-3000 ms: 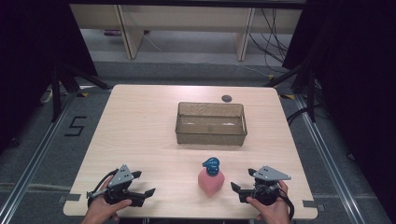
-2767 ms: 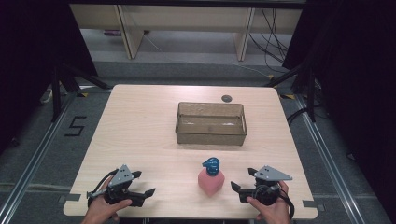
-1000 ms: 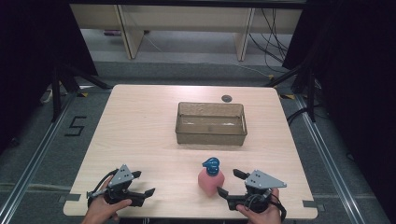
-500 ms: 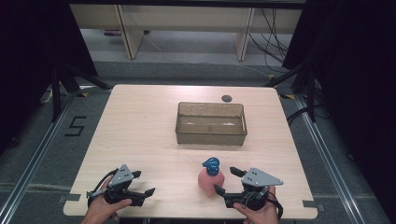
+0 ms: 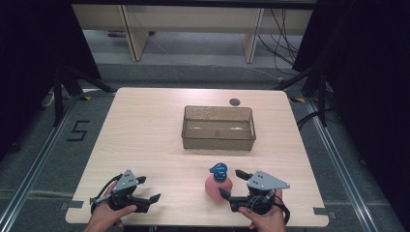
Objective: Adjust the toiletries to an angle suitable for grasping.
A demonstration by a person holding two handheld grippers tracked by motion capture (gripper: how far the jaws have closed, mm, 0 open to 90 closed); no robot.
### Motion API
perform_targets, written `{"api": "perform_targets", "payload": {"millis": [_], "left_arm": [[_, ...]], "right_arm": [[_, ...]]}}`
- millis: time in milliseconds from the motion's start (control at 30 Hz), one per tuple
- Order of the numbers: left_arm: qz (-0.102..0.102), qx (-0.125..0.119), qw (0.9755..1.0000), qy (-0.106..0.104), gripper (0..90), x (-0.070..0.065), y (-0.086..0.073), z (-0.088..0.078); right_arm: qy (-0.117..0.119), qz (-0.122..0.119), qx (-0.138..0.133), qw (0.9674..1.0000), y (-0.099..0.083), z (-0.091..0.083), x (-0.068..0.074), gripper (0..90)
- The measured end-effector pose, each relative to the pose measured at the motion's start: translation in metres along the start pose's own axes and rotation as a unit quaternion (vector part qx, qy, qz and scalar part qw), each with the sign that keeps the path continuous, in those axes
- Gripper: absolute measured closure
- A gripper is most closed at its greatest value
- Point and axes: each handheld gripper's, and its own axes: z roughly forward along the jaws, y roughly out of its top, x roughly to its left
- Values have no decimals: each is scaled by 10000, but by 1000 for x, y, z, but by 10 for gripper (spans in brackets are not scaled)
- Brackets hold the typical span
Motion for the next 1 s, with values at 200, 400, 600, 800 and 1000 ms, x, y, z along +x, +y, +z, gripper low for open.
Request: {"api": "perform_targets", "payload": {"millis": [200, 400, 600, 800, 1000], "left_arm": [[-39, -61, 10000, -15, 150, -1, 1, 1], [-21, -53, 10000, -42, 150, -2, 1, 2], [-55, 1, 10000, -29, 150, -1, 1, 2], [-43, -3, 10000, -30, 149, 0, 0, 2], [-27, -33, 10000, -32, 149, 0, 0, 1]], "right_arm": [[30, 91, 50, 9999, 1, 2, -1, 200], [-22, 60, 35, 10000, 3, 5, -3, 203], [2, -13, -9, 10000, 7, 9, -2, 206], [56, -111, -23, 9999, 7, 17, -1, 215], [69, -143, -14, 9999, 11, 23, 2, 243]]}}
